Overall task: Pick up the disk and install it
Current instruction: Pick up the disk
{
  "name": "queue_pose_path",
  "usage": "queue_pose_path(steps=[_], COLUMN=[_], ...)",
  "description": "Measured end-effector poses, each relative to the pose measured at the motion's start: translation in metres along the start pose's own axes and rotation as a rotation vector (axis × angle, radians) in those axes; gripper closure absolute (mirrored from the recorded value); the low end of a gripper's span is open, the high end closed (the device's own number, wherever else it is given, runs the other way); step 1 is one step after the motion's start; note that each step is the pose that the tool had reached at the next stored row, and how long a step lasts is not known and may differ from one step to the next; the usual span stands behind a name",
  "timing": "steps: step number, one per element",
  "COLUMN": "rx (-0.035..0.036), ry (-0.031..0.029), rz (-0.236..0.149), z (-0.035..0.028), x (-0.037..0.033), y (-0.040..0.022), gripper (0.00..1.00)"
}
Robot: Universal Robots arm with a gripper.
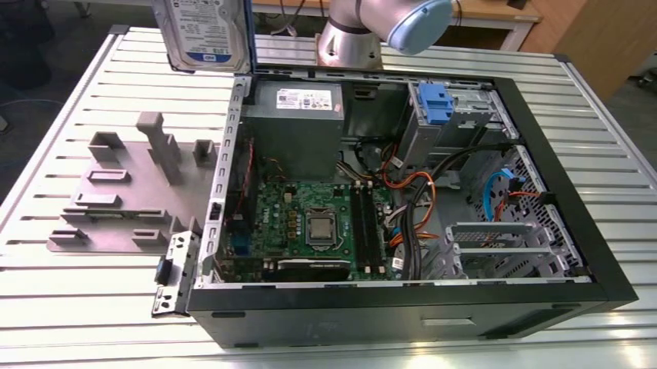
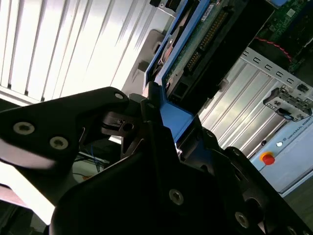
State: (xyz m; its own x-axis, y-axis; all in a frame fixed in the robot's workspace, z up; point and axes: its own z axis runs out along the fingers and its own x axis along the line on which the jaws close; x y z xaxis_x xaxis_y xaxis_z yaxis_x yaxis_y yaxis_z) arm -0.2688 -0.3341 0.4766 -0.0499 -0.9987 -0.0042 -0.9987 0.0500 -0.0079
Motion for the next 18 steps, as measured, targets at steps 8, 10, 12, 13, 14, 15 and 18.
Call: queue_pose_path(steps=[8,10,12,13,14,15,18], rx=[0.0000,0.0000,0.0000,-0.0001,0.0000,0.0000,0.0000], ry=[0.0000,0.0000,0.0000,0.0000,0.0000,0.0000,0.0000], rz=[0.000,0.000,0.000,0.000,0.000,0.000,0.000], z=[0.0001,0.0002,0.0002,0.0002,0.0003,0.0003,0.0003], x=[-0.0004,-0.0005,-0.0006,-0.0007,-0.0007,-0.0008,-0.0009], y=[-0.0083,-0.0105,-0.0126,-0.0136,-0.0147,-0.0158,-0.0189], gripper=[0.64,0.64,0.64,0.64,0.64,0.64,0.64])
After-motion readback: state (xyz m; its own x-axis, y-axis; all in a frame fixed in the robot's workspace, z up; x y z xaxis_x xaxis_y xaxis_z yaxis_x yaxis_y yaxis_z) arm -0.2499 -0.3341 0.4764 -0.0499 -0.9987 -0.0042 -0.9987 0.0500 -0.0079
